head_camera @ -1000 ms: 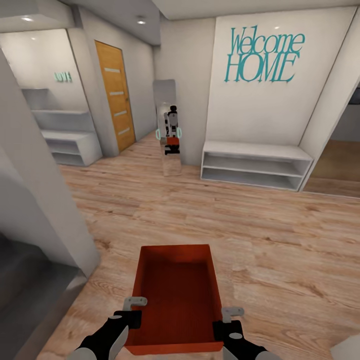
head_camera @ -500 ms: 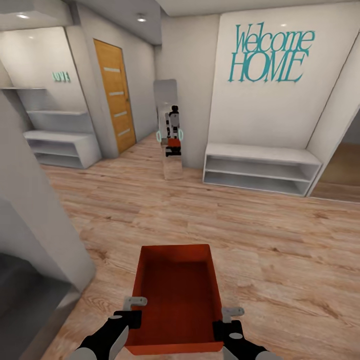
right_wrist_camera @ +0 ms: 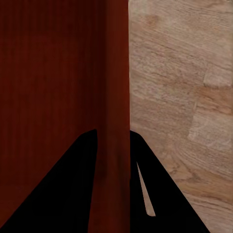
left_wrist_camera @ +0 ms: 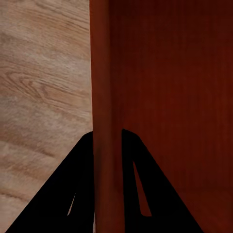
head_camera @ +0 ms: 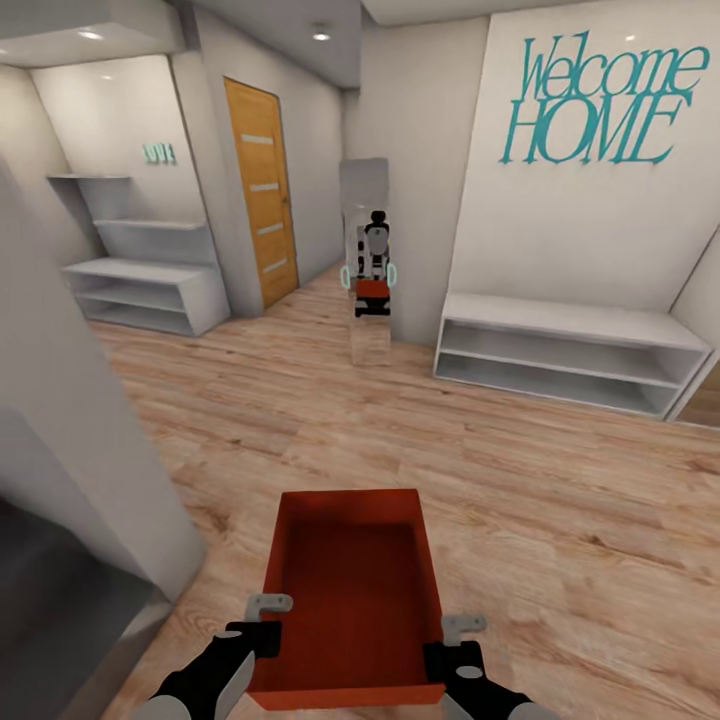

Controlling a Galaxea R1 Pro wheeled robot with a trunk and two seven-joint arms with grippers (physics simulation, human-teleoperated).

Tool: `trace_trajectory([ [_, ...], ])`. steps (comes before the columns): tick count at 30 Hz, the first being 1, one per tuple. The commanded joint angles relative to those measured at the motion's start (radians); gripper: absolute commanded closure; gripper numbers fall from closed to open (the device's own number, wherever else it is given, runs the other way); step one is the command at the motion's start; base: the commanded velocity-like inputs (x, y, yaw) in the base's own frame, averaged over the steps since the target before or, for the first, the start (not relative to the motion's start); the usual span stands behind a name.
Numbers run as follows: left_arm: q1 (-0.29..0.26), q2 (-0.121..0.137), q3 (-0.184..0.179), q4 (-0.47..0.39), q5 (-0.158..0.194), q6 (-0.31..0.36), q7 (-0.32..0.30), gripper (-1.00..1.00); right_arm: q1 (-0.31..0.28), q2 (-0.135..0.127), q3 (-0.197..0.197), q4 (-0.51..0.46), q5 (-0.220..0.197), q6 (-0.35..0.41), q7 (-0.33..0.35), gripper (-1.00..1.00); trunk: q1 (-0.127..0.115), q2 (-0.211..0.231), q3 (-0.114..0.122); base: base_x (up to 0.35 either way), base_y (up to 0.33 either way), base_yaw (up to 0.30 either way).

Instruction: Move the two storage containers from the living room to the garage. In the garage, place one container on the floor and stack the other container on top of it (either order is fine).

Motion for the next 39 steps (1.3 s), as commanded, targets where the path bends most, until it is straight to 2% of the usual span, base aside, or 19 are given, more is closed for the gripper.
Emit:
trace_trajectory([
  [1,0.000,0.004,0.007,0.002,-0.004,0.007,0.019,1.00,-0.001,-0.034,0.001,0.001,-0.003,-0.026,0.001,1.00,0.001,0.000,-0.001,0.324,0.000,0.008],
  [28,0.000,0.004,0.007,0.002,-0.003,0.007,0.019,1.00,-0.001,-0.034,0.001,0.001,-0.003,-0.026,0.000,1.00,0.001,0.000,-0.001,0.324,0.000,0.001],
  [39,0.000,0.004,0.007,0.002,-0.005,0.007,0.019,1.00,-0.001,-0.034,0.001,0.001,-0.003,-0.026,0.000,1.00,0.001,0.000,-0.001,0.324,0.000,0.226],
])
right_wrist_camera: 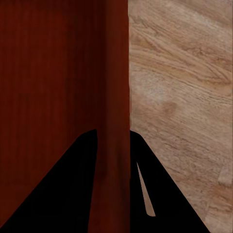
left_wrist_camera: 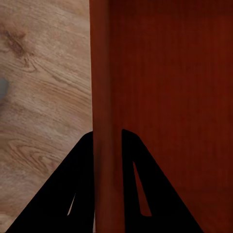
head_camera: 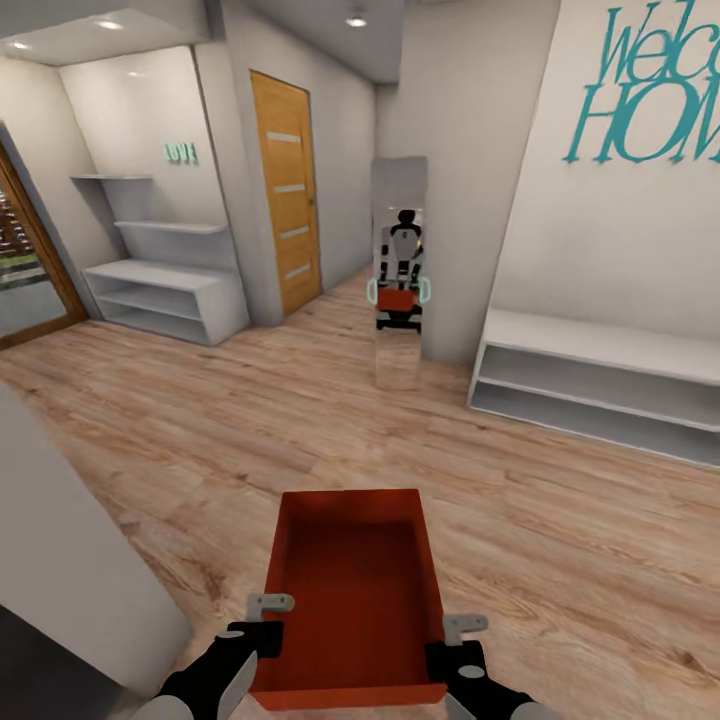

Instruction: Move the two storage containers from the living room to the garage. In the garage, place one container on the floor and stack the other container on top of it (either order is fine).

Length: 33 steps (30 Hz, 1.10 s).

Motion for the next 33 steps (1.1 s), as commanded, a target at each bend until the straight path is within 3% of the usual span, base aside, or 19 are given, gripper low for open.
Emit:
trace_trajectory([
  [1,0.000,0.011,0.007,0.002,-0.004,0.007,0.009,1.00,-0.001,-0.027,0.001,0.003,-0.003,-0.027,-0.008,1.00,0.001,0.000,-0.001,0.324,0.000,0.174],
  [33,-0.001,0.011,0.007,0.002,-0.004,0.007,0.009,1.00,-0.001,-0.027,0.001,0.003,-0.003,-0.027,-0.009,1.00,0.001,0.000,-0.001,0.324,0.000,0.009],
])
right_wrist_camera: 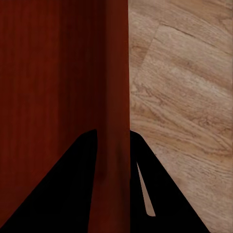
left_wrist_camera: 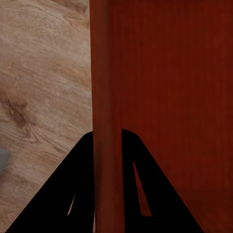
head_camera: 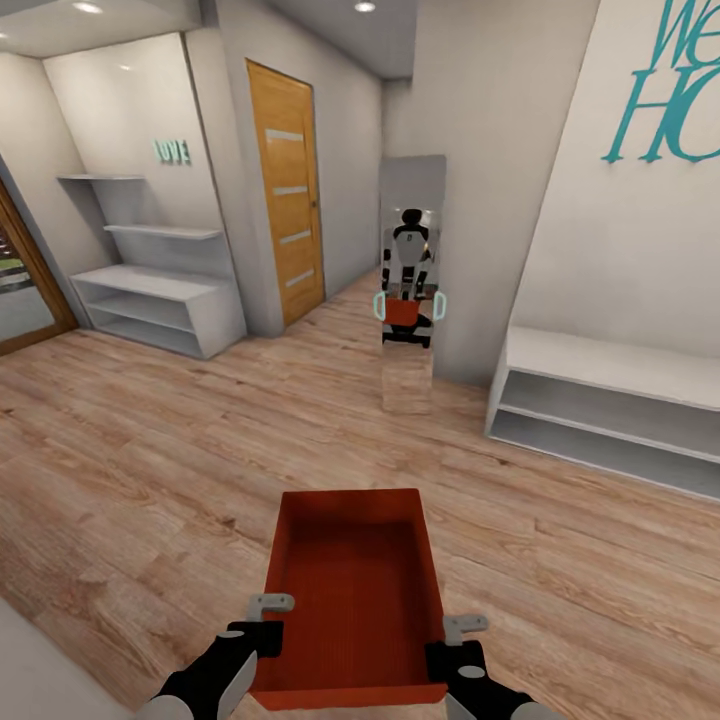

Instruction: Move the two storage containers from the living room to the garage. In the garage, place one container on the floor and stack the other container on top of it (either order is fine).

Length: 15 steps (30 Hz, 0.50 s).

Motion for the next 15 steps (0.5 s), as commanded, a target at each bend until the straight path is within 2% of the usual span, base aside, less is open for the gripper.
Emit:
trace_trajectory([
  [1,0.000,0.011,0.008,0.001,-0.004,0.007,0.009,1.00,-0.001,-0.026,0.001,0.005,-0.003,-0.027,-0.008,1.00,0.001,0.000,-0.001,0.324,0.000,0.000],
  [15,0.001,0.011,0.008,0.001,-0.004,0.007,0.009,1.00,-0.001,-0.026,0.001,0.005,-0.003,-0.027,-0.008,1.00,0.001,0.000,-0.001,0.324,0.000,0.000],
])
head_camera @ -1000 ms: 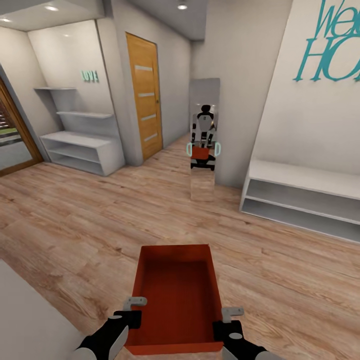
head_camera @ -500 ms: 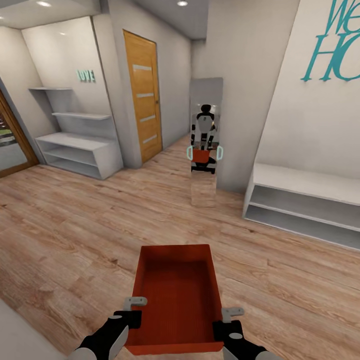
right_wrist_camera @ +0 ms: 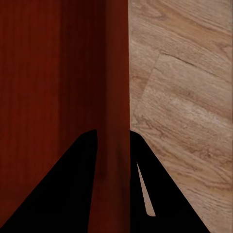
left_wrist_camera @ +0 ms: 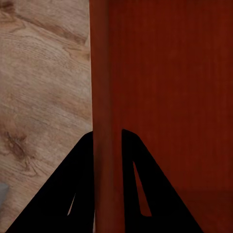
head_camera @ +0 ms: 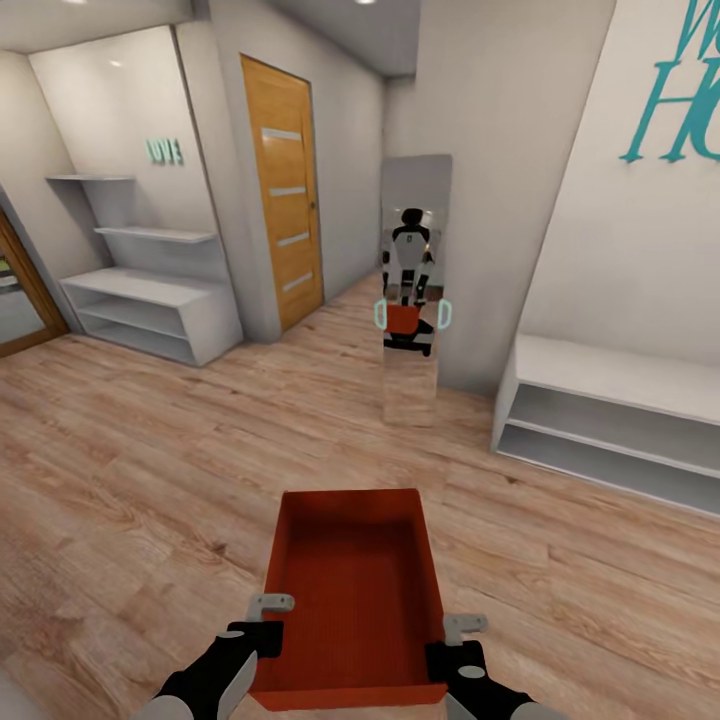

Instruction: Move the two storage containers from the living room to the garage. In the garage, place one container on the floor and stack the other container on top of it (either order is fine).

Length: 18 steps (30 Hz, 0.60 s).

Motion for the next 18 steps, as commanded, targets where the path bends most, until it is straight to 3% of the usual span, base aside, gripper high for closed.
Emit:
trace_trajectory([
  [1,0.000,0.012,0.007,0.001,-0.003,0.007,0.009,1.00,-0.001,-0.027,0.002,0.002,-0.003,-0.026,-0.010,1.00,0.001,0.000,-0.001,0.324,0.000,0.000],
  [11,0.000,0.012,0.007,0.001,-0.003,0.007,0.009,1.00,-0.001,-0.027,0.002,0.003,-0.003,-0.026,-0.010,1.00,0.001,0.000,-0.001,0.324,0.000,0.008],
  [18,-0.001,0.012,0.007,0.001,-0.003,0.007,0.009,1.00,-0.001,-0.027,0.002,0.003,-0.003,-0.026,-0.010,1.00,0.001,0.000,-0.001,0.324,0.000,0.236],
])
